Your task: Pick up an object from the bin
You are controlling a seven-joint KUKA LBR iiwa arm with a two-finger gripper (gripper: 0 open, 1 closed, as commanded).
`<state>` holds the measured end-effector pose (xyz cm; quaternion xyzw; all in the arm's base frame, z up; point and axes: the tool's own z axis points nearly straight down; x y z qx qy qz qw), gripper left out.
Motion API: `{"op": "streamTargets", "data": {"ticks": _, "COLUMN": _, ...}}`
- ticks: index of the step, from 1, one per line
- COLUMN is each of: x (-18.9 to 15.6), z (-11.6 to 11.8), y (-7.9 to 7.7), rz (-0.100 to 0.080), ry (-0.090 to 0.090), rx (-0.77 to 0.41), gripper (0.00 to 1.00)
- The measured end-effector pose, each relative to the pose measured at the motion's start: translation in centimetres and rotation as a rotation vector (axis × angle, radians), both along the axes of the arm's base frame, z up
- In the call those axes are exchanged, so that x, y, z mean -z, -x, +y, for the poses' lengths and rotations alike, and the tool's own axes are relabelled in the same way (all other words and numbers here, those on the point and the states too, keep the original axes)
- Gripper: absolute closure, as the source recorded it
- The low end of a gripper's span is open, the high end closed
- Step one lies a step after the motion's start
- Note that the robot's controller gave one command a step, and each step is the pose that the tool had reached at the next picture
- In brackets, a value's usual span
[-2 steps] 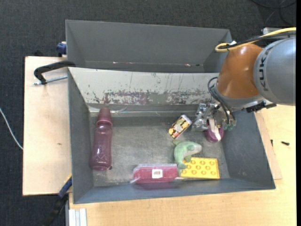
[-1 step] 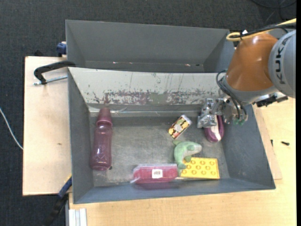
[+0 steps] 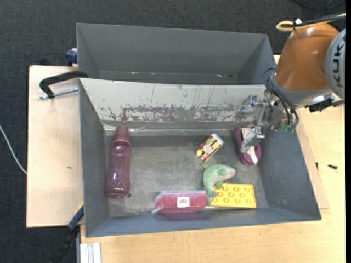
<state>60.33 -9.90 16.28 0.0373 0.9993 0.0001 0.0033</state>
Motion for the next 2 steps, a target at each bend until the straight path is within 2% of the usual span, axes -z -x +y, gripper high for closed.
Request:
{"op": "streamTargets", "data": {"ticks": 1, "x": 0.0, "z": 0.0, "y": 0.0, "rz": 0.0, "ry": 0.0, "rx": -0.001, "gripper": 0.0}}
{"op": "streamTargets", "data": {"ticks": 2, "x": 4.8, "z": 3.8, "y": 2.9, "rz": -0.001, "ry": 0.001, "rx": -0.028, "gripper": 0.0}}
